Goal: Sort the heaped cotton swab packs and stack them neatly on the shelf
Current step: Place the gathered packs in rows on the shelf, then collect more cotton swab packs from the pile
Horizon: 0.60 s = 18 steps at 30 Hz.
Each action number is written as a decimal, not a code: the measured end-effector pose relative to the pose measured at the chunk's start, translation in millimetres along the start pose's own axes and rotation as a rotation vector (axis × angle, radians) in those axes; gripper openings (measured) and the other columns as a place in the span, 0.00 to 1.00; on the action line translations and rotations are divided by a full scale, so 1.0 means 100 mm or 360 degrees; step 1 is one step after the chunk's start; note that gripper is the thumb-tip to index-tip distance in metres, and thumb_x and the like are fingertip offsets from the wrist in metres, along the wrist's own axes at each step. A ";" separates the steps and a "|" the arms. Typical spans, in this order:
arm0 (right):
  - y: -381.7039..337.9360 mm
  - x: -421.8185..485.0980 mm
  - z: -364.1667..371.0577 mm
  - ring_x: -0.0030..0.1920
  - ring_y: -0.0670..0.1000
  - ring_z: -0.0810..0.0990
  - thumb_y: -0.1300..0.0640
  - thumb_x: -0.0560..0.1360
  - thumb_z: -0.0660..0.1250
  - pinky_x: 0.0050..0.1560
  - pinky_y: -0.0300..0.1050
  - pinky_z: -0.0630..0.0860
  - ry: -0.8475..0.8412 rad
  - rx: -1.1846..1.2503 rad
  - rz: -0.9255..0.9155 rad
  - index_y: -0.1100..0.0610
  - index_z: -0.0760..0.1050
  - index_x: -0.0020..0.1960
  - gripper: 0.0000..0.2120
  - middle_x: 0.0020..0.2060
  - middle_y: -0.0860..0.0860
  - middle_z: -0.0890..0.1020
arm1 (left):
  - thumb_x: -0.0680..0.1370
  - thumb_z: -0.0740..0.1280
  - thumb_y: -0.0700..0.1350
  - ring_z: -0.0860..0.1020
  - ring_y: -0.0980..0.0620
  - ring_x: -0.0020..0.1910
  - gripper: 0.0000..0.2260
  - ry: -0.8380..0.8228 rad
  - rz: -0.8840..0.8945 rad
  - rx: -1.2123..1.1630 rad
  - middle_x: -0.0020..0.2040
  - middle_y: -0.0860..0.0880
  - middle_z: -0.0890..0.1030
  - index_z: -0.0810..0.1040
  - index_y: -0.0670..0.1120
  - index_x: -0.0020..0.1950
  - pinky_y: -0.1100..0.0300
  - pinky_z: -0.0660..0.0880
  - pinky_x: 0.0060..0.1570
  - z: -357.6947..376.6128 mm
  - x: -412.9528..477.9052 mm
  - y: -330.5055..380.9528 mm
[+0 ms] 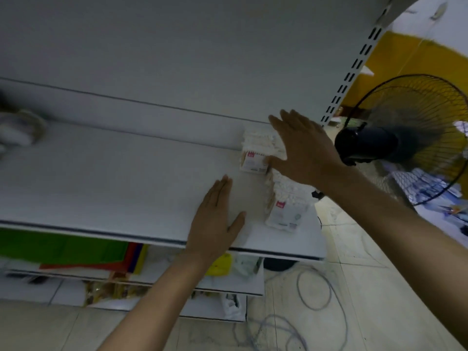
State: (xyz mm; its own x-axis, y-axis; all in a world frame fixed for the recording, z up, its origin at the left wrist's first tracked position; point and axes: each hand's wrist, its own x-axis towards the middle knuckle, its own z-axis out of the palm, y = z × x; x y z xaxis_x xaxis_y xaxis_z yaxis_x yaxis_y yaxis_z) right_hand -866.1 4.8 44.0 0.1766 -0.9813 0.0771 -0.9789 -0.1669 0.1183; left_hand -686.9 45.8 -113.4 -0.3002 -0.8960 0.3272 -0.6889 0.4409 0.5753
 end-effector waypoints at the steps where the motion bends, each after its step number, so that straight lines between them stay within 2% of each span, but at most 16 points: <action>1: -0.07 -0.05 -0.03 0.77 0.54 0.46 0.40 0.76 0.62 0.75 0.50 0.45 -0.0010 0.0012 -0.0032 0.53 0.44 0.78 0.41 0.78 0.54 0.47 | 0.79 0.58 0.57 0.59 0.46 0.75 0.32 0.0073 0.0059 0.0081 0.76 0.49 0.55 0.54 0.43 0.78 0.54 0.54 0.72 -0.11 0.00 -0.03; 4: -0.40 -0.07 -0.15 0.77 0.52 0.41 0.39 0.75 0.63 0.75 0.51 0.42 -0.0014 0.0051 -0.0156 0.51 0.40 0.78 0.43 0.78 0.54 0.42 | 0.78 0.57 0.57 0.55 0.46 0.76 0.33 0.0247 0.0211 0.0482 0.78 0.44 0.55 0.51 0.43 0.78 0.46 0.54 0.72 -0.60 0.04 -0.12; 9: -1.29 0.12 -0.48 0.77 0.51 0.39 0.38 0.75 0.62 0.75 0.50 0.38 0.0088 0.0123 -0.0398 0.49 0.37 0.77 0.45 0.77 0.52 0.39 | 0.75 0.64 0.56 0.49 0.47 0.77 0.39 0.0374 0.0177 0.0893 0.78 0.46 0.47 0.48 0.44 0.78 0.44 0.51 0.73 -1.69 -0.10 -0.52; 14: -2.59 0.48 -0.84 0.77 0.51 0.39 0.38 0.75 0.62 0.75 0.50 0.39 0.0174 0.0165 -0.0656 0.49 0.37 0.77 0.44 0.77 0.52 0.39 | 0.74 0.67 0.56 0.52 0.44 0.77 0.39 0.0458 -0.0111 0.1105 0.79 0.44 0.52 0.52 0.44 0.78 0.43 0.51 0.72 -2.92 -0.68 -1.36; 16: -3.22 0.60 -0.95 0.77 0.52 0.42 0.38 0.74 0.63 0.75 0.51 0.42 0.0225 0.0208 -0.0735 0.50 0.41 0.78 0.43 0.78 0.53 0.43 | 0.74 0.63 0.58 0.51 0.46 0.78 0.39 0.0478 -0.0237 0.1176 0.79 0.45 0.52 0.52 0.44 0.79 0.44 0.52 0.73 -3.49 -1.03 -1.76; 18: -3.86 0.69 -1.04 0.77 0.53 0.46 0.38 0.74 0.64 0.75 0.53 0.46 0.0282 0.0248 -0.0820 0.51 0.46 0.78 0.42 0.78 0.54 0.47 | 0.76 0.64 0.57 0.50 0.47 0.78 0.38 0.0528 -0.0336 0.1214 0.79 0.46 0.51 0.52 0.44 0.79 0.44 0.54 0.73 -4.04 -1.38 -2.14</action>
State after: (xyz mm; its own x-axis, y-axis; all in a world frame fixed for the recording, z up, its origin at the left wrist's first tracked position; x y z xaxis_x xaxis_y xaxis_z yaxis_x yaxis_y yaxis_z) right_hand -465.5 11.5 106.3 0.6371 -0.7403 0.2147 -0.7629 -0.6455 0.0380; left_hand -231.4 96.0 21.4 0.0110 -0.8411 0.5408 -0.9997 0.0037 0.0261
